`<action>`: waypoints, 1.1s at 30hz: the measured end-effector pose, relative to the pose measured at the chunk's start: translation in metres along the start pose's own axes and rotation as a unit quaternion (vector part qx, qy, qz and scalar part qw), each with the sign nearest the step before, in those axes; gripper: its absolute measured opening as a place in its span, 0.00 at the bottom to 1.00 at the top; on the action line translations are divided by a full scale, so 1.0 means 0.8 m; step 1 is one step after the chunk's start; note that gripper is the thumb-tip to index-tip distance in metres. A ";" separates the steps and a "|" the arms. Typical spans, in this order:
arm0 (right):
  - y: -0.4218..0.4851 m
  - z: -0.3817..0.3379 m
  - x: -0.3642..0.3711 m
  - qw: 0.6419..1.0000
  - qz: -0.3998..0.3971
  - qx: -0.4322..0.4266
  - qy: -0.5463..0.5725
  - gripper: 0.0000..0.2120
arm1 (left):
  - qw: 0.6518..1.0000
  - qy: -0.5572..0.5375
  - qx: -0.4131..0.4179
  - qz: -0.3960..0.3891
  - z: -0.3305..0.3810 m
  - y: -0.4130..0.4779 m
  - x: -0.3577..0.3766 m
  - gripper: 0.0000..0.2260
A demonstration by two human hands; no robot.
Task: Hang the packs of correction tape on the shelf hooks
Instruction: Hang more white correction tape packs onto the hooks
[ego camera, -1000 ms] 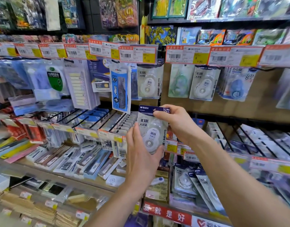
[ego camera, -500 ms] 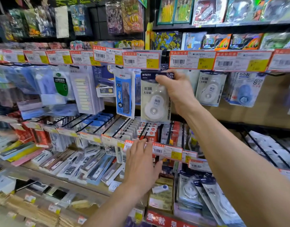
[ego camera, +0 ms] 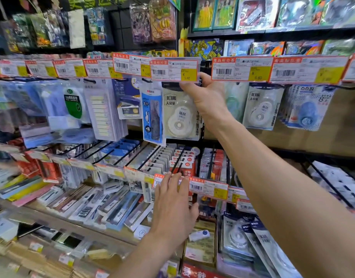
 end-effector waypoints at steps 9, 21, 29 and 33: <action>0.003 -0.003 0.008 1.000 0.000 -0.002 -0.025 0.05 | 1.000 -0.006 -0.001 0.012 0.001 -0.001 0.004 0.31; 0.038 0.028 -0.021 0.983 0.078 0.011 -0.166 0.07 | 1.000 -0.013 0.011 0.021 -0.002 0.002 0.004 0.30; 0.060 0.050 -0.036 0.967 0.118 0.049 -0.221 0.15 | 1.000 -0.010 0.014 0.018 -0.003 0.001 0.007 0.30; 0.047 0.043 -0.047 0.963 0.112 0.037 -0.240 0.19 | 1.000 -0.018 0.015 0.020 -0.006 0.003 0.007 0.30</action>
Point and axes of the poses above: each hand's wrist, its own y-axis towards the middle knuckle, its own x-axis out of the palm, z = x × y, the point moved 9 cm from there along y, towards the middle knuckle, and after that the axes turned 6 degrees about -x, right-handed, at the moved point
